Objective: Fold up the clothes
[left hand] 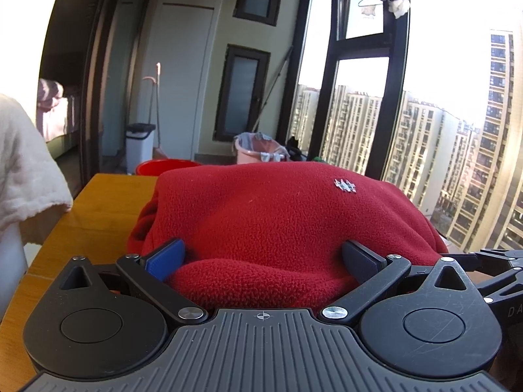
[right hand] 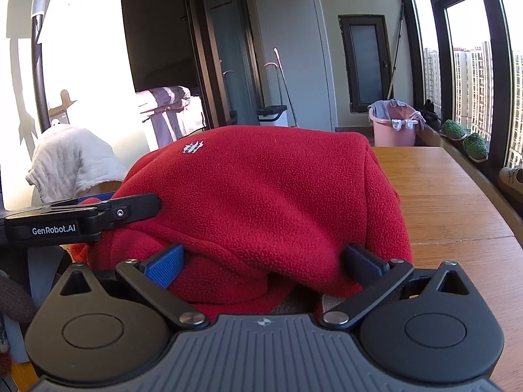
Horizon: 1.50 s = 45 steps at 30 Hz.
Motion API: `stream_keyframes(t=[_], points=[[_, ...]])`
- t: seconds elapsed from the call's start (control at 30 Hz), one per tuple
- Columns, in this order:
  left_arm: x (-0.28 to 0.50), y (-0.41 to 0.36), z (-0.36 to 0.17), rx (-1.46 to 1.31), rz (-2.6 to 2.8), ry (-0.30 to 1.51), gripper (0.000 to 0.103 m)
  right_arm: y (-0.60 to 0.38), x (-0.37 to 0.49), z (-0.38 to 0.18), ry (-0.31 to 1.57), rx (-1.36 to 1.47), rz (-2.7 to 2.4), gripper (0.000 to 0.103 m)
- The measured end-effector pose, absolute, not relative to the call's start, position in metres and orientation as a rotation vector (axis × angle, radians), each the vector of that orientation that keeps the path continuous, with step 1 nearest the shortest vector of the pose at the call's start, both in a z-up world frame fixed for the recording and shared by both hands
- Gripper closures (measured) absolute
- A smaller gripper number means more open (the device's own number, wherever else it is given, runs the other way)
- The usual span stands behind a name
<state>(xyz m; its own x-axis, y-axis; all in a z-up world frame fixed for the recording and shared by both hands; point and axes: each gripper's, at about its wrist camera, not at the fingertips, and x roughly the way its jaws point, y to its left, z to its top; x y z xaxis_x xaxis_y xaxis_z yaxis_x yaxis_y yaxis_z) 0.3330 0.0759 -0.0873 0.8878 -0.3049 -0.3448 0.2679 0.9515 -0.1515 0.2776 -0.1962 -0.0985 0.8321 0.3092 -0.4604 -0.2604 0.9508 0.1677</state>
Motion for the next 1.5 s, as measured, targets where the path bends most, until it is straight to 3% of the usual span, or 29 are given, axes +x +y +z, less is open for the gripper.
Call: stream_keyframes(t=[0.57,1.5], points=[[0.318,0.057,-0.084,-0.050,-0.159,0.333,0.000,-0.197,0.273,-0.097,0.499,0.087,0.286,0.000],[0.331,0.103,-0.093,-0.318,-0.289,0.362,0.000,-0.188,0.267,-0.098,0.473,0.034,0.244,0.000]])
